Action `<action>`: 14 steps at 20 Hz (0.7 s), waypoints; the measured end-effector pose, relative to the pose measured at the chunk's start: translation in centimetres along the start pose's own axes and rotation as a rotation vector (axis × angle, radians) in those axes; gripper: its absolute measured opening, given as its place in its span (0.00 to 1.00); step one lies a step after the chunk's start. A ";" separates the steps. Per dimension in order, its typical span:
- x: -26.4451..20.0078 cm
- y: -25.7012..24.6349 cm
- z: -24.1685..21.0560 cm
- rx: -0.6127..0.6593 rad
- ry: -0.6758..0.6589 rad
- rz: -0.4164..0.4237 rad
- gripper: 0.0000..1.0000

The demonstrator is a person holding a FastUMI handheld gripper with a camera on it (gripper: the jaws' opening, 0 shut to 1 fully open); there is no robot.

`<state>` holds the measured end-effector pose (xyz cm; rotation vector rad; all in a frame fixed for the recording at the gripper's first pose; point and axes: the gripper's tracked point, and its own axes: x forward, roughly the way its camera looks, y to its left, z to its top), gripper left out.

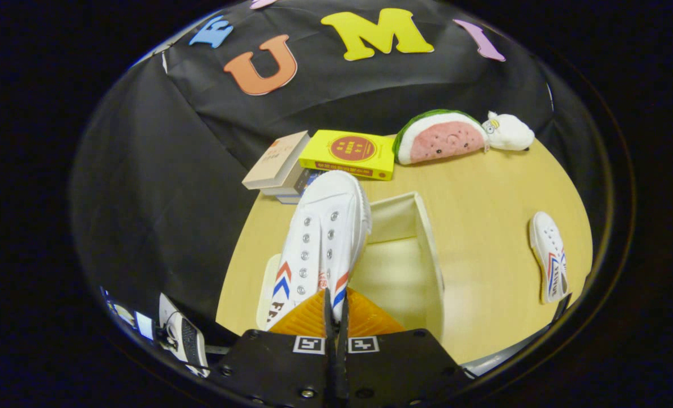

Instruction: Open the storage box then place both shoes into the box .Put the left shoe in first, then the right shoe, with the right side of both shoes facing outward in a uniform manner.

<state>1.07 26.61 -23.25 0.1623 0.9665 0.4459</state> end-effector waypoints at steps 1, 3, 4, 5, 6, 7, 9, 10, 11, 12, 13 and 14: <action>0.8 0.1 -0.5 -0.010 0.009 -0.013 0.00; 1.9 0.2 -1.6 -0.023 0.032 -0.031 0.00; 2.4 0.3 -2.1 -0.020 0.044 -0.031 0.00; 3.0 0.3 -2.7 -0.015 0.059 -0.034 0.00; 3.5 0.3 -3.0 -0.013 0.069 -0.039 0.00; 3.8 0.3 -3.2 -0.014 0.074 -0.044 0.00; 4.2 0.5 -3.3 -0.025 0.076 -0.045 0.00; 4.5 0.6 -3.3 -0.036 0.082 -0.044 0.00; 4.7 0.4 -3.4 -0.041 0.086 -0.048 0.00; 4.9 0.6 -3.3 -0.039 0.087 -0.048 0.02; 5.0 1.0 -3.0 -0.031 0.081 -0.028 0.08; 5.1 1.4 -2.7 -0.028 0.069 -0.010 0.14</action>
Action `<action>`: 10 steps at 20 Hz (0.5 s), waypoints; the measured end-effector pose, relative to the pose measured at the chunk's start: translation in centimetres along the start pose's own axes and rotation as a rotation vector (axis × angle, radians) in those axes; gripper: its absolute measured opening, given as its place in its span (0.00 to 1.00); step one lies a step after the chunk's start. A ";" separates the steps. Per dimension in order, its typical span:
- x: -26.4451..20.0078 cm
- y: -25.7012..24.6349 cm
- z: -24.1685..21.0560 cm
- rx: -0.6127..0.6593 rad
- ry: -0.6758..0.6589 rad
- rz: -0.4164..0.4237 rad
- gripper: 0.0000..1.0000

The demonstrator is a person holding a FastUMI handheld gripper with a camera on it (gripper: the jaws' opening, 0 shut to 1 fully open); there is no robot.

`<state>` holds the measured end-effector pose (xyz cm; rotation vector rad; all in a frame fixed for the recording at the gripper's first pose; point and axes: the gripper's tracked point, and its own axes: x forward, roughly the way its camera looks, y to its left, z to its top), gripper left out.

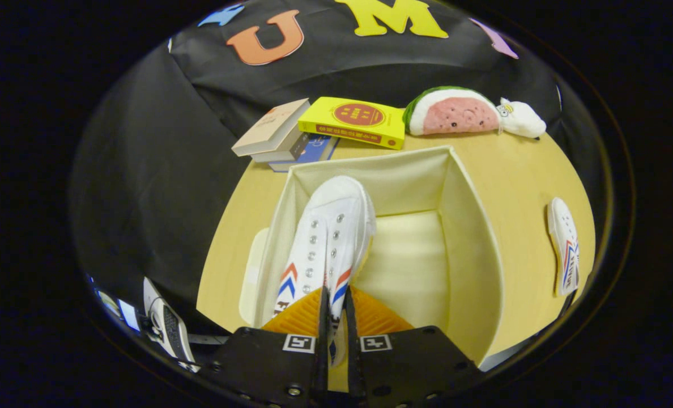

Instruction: Open the storage box then place both shoes into the box .Put the left shoe in first, then the right shoe, with the right side of both shoes facing outward in a uniform manner.

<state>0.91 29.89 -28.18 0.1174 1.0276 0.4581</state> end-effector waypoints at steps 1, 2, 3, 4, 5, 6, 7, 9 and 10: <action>0.0 0.1 0.7 -0.006 -0.011 0.015 0.21; -0.3 0.0 1.0 -0.015 -0.018 0.017 0.31; -0.8 0.0 1.3 -0.020 -0.027 0.020 0.42; -1.3 0.0 1.7 -0.025 -0.040 0.027 0.53; -1.8 -0.2 2.0 -0.031 -0.057 0.030 0.64; -2.6 -0.5 2.3 -0.039 -0.076 0.035 0.75; -3.5 -0.8 2.6 -0.050 -0.095 0.035 0.85; -5.8 -1.8 3.2 -0.072 -0.147 0.031 0.91; -6.8 -2.5 3.6 -0.082 -0.174 0.027 0.92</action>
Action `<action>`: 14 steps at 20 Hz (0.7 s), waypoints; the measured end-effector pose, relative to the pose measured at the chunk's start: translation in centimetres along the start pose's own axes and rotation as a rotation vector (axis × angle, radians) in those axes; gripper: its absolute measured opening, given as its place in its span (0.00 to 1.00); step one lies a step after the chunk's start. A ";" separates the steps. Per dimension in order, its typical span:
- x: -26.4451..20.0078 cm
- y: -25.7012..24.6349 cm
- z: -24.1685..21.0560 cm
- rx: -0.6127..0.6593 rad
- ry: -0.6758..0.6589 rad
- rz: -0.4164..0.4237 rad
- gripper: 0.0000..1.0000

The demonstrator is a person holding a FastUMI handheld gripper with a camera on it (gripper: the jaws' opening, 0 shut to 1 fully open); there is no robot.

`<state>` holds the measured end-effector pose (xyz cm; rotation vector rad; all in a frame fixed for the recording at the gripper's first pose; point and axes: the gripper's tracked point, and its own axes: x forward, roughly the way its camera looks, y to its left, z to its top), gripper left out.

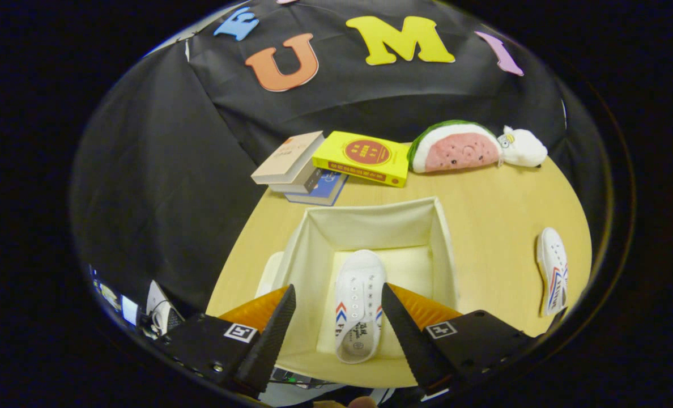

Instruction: Open the storage box then place both shoes into the box .Put the left shoe in first, then the right shoe, with the right side of both shoes facing outward in a uniform manner.

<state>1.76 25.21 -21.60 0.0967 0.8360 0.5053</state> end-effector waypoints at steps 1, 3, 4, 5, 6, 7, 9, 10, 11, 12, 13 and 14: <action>-1.2 -0.8 0.5 -0.015 -0.027 -0.008 0.95; -3.8 -3.0 1.5 -0.044 -0.086 -0.026 0.95; -5.2 -4.2 2.0 -0.058 -0.116 -0.036 0.95; -6.3 -5.4 2.4 -0.068 -0.143 -0.045 0.95; -7.7 -7.2 2.8 -0.080 -0.171 -0.065 0.95; -8.9 -9.0 3.1 -0.084 -0.193 -0.084 0.96; -11.2 -12.9 3.3 -0.068 -0.227 -0.123 0.96; -12.1 -15.0 3.3 -0.058 -0.237 -0.140 0.96; -12.8 -16.8 3.1 -0.051 -0.238 -0.156 0.96; -13.6 -19.2 2.8 -0.043 -0.238 -0.177 0.95; -14.4 -21.4 2.6 -0.030 -0.240 -0.200 0.96; -14.9 -23.3 2.4 -0.014 -0.241 -0.213 0.96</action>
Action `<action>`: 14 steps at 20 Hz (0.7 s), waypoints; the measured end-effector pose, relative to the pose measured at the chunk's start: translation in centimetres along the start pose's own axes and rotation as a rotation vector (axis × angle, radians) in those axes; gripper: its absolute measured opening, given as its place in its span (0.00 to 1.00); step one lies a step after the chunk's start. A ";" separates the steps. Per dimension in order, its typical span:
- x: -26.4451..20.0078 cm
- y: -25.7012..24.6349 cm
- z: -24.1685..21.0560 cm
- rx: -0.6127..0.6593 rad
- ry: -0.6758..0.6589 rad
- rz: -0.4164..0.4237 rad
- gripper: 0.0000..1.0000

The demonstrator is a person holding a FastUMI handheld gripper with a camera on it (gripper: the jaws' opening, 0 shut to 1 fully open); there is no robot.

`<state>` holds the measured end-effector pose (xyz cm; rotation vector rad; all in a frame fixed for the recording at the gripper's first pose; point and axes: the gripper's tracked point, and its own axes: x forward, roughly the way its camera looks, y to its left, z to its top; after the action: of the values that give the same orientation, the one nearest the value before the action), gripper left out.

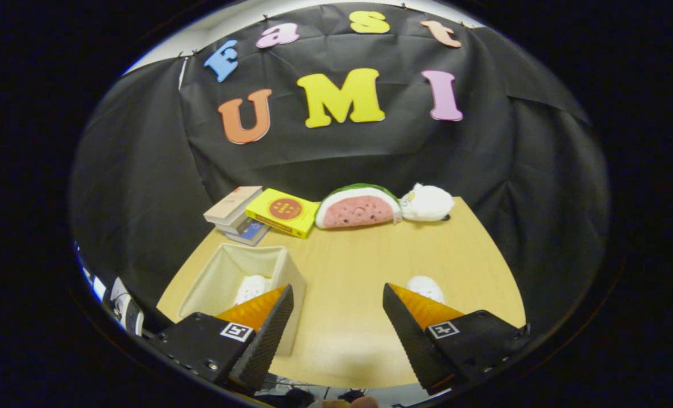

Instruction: Open the storage box then place both shoes into the box .Put the left shoe in first, then the right shoe, with the right side of both shoes facing outward in a uniform manner.

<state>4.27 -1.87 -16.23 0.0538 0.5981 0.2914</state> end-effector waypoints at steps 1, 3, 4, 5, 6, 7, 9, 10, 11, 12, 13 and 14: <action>-0.1 -2.3 -0.4 0.016 0.006 -0.020 0.95; 0.2 -6.4 -1.4 0.037 0.024 -0.049 0.95; 0.7 -8.0 -2.1 0.036 0.037 -0.054 0.95; 1.4 -9.7 -2.9 0.033 0.056 -0.060 0.95; 2.4 -11.5 -4.2 0.032 0.088 -0.070 0.96; 3.3 -13.1 -5.5 0.034 0.124 -0.078 0.95; 5.4 -15.8 -7.7 0.038 0.188 -0.093 0.96; 6.4 -16.8 -8.7 0.041 0.213 -0.095 0.96; 7.5 -17.5 -9.6 0.050 0.238 -0.096 0.97; 8.5 -18.1 -10.5 0.058 0.263 -0.095 0.96; 9.4 -18.6 -11.3 0.062 0.288 -0.096 0.96; 10.3 -19.1 -12.1 0.066 0.309 -0.101 0.96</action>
<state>10.50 -17.63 -34.41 0.0424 0.9141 0.1829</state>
